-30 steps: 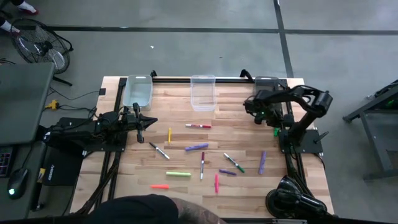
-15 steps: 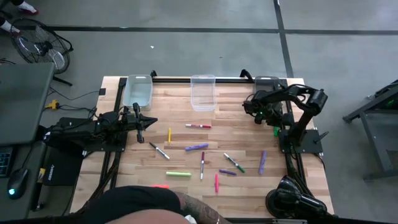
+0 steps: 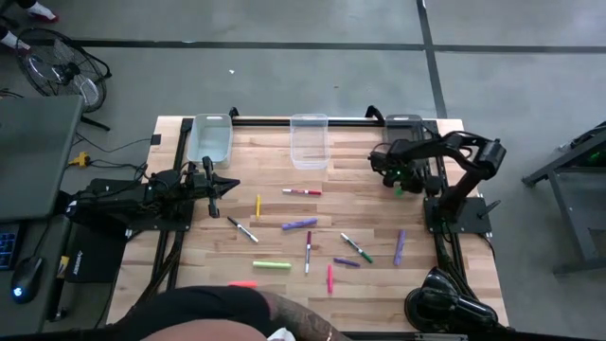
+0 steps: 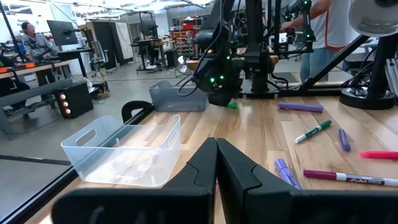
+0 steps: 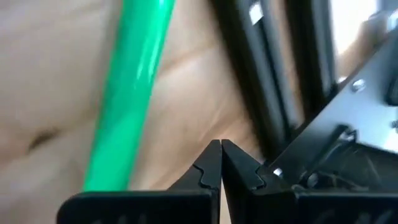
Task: Pick & Place Markers
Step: Put the green highlighter pen into the black bin
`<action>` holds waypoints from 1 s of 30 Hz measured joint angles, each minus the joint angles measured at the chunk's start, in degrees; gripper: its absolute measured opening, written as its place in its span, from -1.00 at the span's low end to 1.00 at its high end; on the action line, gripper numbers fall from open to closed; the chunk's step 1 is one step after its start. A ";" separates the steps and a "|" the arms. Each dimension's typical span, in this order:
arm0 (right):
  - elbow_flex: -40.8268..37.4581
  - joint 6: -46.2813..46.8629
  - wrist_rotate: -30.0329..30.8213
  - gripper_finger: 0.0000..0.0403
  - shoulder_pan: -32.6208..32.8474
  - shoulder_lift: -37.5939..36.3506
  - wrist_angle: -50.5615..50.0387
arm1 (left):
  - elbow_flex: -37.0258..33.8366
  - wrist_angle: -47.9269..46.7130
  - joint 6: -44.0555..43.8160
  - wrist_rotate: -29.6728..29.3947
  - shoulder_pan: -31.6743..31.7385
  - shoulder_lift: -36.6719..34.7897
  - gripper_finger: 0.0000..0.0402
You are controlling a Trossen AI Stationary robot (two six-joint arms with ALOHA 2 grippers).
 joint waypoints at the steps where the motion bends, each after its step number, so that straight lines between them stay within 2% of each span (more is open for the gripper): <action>1: 0.00 -0.29 -0.78 -1.00 0.59 -0.81 0.54 | -0.01 0.00 0.00 0.00 -0.01 0.00 -0.99; 4: -0.13 -1.41 -4.01 -1.00 2.51 -3.11 2.99 | 0.00 -0.01 0.00 0.00 0.00 -0.01 -0.99; 8: 0.02 -1.84 -5.05 -1.00 5.28 -5.47 4.25 | -0.02 0.01 0.00 0.00 0.00 0.01 -0.99; 21: 0.59 -1.60 -1.50 -1.00 7.37 -13.32 -0.50 | 0.00 0.01 0.00 0.00 -0.02 -0.01 -0.99; 26: 0.61 -9.24 1.08 -1.00 7.37 -18.85 0.13 | 0.00 0.01 0.00 0.00 -0.02 -0.01 -0.99; 30: 0.63 -17.11 -1.47 -1.00 7.30 -21.39 0.01 | -0.02 -0.01 0.00 -0.02 -0.02 0.00 -0.99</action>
